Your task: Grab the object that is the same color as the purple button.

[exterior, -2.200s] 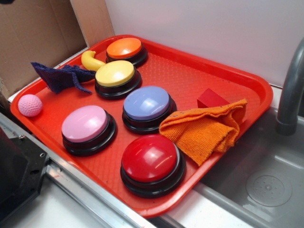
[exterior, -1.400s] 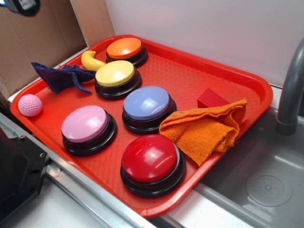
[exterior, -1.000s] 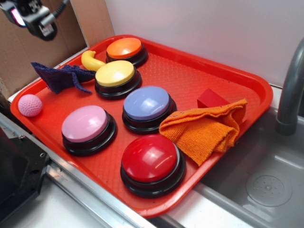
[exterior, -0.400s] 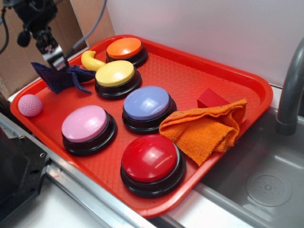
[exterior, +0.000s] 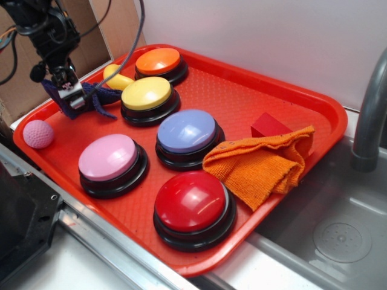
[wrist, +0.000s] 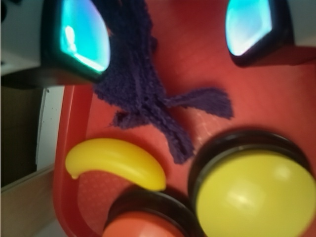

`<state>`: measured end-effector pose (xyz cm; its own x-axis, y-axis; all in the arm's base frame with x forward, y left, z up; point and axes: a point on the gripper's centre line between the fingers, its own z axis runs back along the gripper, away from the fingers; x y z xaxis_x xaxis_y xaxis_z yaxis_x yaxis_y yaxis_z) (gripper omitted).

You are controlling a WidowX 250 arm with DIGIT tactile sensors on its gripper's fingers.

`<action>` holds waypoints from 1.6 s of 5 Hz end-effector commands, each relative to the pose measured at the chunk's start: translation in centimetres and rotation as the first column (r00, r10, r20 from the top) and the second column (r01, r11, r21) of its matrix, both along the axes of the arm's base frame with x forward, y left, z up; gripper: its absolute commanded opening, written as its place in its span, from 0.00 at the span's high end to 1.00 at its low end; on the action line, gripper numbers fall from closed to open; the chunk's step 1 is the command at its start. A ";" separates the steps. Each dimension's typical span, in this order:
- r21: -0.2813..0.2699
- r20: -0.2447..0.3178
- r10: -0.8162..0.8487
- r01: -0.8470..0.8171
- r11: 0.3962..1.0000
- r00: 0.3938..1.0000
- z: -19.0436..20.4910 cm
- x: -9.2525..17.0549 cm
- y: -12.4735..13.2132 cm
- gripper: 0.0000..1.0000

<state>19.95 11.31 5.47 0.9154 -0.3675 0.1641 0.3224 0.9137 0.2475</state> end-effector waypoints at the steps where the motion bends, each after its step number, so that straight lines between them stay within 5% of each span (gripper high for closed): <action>1: 0.044 -0.043 0.013 -0.011 0.999 0.999 -1.5 1.5 2.2 0.00; 2: 0.075 -0.070 0.033 -0.027 0.997 0.997 -2.2 1.7 2.9 0.00; 3: 0.071 -0.051 0.042 -0.039 0.997 0.998 -2.2 1.6 2.9 1.00; 5: 0.046 -0.056 0.088 -0.085 0.995 0.995 -1.5 1.4 2.5 1.00; 6: -0.037 -0.088 0.150 -0.154 0.987 0.985 0.0 1.6 0.8 1.00; 7: -0.184 -0.120 0.374 -0.391 0.902 0.920 5.1 -0.3 -3.2 1.00; 8: -0.196 -0.122 0.410 -0.427 0.883 0.904 9.9 -0.5 -8.2 1.00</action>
